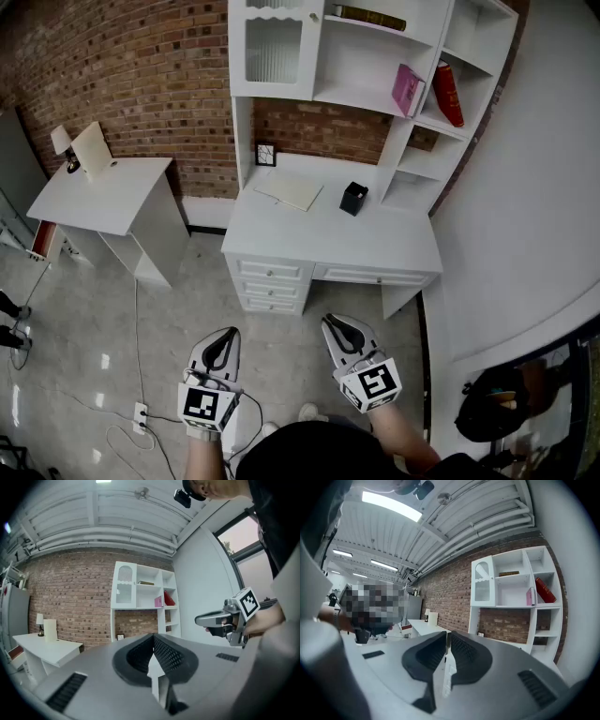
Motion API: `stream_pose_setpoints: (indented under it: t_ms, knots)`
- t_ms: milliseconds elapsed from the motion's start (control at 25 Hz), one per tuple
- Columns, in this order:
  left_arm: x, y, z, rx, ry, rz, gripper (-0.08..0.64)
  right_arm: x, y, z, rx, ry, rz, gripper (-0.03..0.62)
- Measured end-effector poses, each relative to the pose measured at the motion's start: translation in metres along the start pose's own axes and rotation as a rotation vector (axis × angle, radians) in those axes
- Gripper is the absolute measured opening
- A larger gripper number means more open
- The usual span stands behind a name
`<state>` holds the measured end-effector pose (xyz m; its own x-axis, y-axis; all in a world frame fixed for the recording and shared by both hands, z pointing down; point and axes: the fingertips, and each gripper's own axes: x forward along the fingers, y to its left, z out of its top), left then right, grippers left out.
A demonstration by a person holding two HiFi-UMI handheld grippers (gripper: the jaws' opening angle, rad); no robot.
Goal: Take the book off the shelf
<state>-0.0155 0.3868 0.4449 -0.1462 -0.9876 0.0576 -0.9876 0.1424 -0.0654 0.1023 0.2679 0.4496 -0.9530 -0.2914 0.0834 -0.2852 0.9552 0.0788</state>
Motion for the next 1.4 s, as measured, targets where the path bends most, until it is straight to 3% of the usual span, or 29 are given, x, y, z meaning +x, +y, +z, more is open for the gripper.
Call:
stream_pose_setpoints:
  t_ms: [160, 320, 640, 880, 1200, 1400]
  knots:
    - [0.018, -0.009, 0.003, 0.058, -0.032, 0.006, 0.009, -0.004, -0.014, 0.002, -0.026, -0.011, 0.028, 0.040]
    - [0.025, -0.012, 0.000, 0.025, -0.004, 0.027, 0.009, -0.004, -0.018, 0.000, -0.030, -0.020, 0.055, 0.040]
    - [0.044, -0.028, -0.007, 0.048, 0.029, 0.061, 0.009, -0.008, -0.047, -0.008, 0.028, -0.062, 0.087, 0.040]
    - [0.069, -0.041, -0.012, 0.064, 0.031, 0.068, 0.009, -0.007, -0.074, -0.030, 0.051, -0.036, 0.086, 0.040]
    - [0.120, -0.017, -0.023, 0.019, 0.062, 0.061, 0.009, 0.034, -0.110, -0.036, 0.050, -0.022, 0.076, 0.041]
    - [0.175, 0.021, -0.024, 0.021, 0.036, 0.024, 0.009, 0.087, -0.141, -0.034, 0.033, -0.015, 0.039, 0.041]
